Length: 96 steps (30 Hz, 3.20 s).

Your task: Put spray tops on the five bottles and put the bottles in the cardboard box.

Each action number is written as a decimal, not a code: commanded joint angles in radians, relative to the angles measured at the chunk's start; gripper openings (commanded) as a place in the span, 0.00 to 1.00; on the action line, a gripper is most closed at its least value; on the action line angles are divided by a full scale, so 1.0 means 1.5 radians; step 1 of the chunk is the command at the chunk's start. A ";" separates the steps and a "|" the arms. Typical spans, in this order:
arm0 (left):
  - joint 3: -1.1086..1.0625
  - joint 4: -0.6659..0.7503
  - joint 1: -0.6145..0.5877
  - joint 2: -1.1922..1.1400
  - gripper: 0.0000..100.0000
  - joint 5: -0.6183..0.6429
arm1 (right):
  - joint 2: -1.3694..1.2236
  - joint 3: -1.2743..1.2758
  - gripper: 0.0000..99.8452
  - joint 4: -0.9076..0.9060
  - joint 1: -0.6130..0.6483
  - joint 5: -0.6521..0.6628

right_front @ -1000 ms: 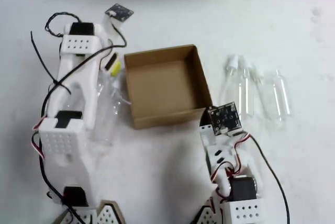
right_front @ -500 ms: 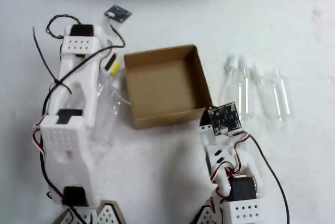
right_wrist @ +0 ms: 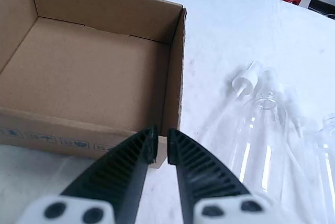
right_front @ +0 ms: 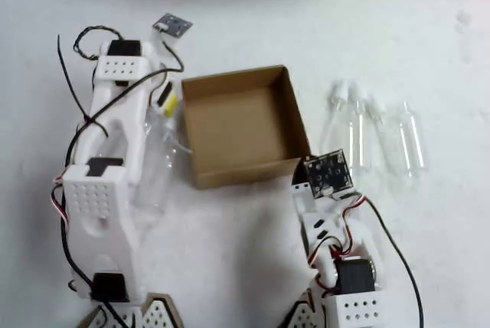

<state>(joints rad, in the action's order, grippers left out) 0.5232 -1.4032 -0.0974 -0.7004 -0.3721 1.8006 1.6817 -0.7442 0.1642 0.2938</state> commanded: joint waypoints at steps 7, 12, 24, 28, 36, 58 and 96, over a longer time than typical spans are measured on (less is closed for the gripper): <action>0.039 -0.018 0.001 0.015 0.03 0.011 | 0.004 0.006 0.02 -0.006 -0.008 0.008; 0.154 -0.138 0.031 0.063 0.03 0.012 | 0.004 0.006 0.02 -0.006 -0.008 0.009; 0.384 -0.255 0.093 0.201 0.03 0.206 | 0.004 0.006 0.02 -0.007 -0.008 0.010; 0.382 -0.256 0.095 0.291 0.03 0.332 | 0.004 0.006 0.02 -0.007 -0.008 0.010; 0.340 -0.258 0.177 0.477 0.02 0.342 | 0.004 0.006 0.02 -0.007 -0.008 0.010; -0.784 0.599 0.208 1.023 0.02 0.412 | 0.004 0.006 0.02 -0.007 -0.008 0.010; -0.935 1.344 0.131 0.504 0.02 0.274 | 0.004 0.006 0.02 -0.007 -0.008 0.010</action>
<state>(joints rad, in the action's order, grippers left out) -0.9498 0.5838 0.1358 0.0713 0.0529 1.8006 1.6817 -0.7518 0.1642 0.2984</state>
